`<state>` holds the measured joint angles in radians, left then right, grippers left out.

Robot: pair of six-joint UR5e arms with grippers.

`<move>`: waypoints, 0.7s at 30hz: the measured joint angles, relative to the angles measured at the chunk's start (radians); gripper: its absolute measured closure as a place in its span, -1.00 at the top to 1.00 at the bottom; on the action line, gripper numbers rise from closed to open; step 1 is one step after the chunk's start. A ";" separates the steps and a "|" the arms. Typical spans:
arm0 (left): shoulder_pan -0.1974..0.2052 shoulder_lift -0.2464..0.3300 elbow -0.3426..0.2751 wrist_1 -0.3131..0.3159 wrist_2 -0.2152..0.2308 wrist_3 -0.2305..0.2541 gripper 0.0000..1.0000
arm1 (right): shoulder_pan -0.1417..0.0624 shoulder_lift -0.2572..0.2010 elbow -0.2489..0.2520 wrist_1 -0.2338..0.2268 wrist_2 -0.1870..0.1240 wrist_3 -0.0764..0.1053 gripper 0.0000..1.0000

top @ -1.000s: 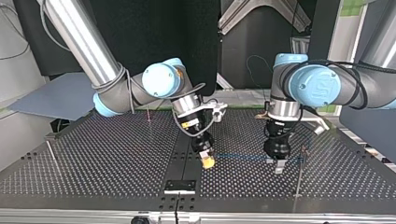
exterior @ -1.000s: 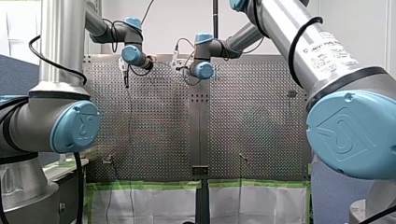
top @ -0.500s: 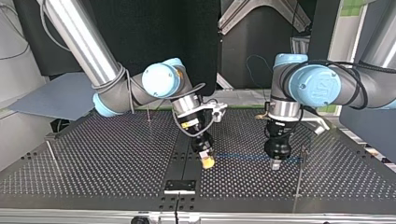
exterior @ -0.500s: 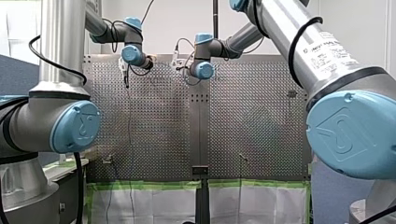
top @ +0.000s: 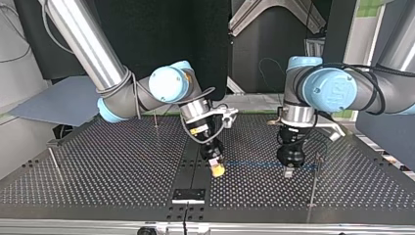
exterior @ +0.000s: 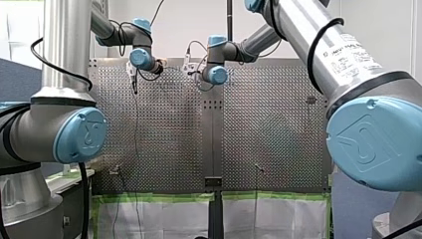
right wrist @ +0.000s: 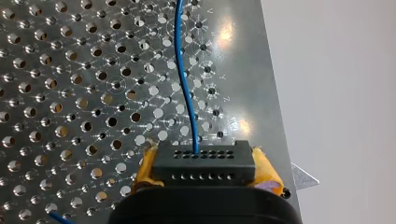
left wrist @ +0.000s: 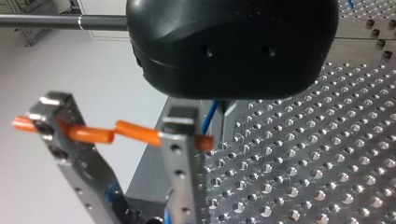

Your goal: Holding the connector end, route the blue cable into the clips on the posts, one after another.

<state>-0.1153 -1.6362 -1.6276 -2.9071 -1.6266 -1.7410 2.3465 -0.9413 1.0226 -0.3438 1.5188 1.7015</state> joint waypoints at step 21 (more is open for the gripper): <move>-0.067 -0.079 -0.001 -0.042 -0.066 0.029 -1.00 | -0.031 0.004 0.067 0.002 0.003 -0.007 -1.00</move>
<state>-0.1824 -1.7147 -1.6283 -2.9488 -1.6929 -1.7122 2.3159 -0.9368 1.0898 -0.3414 1.5216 1.6949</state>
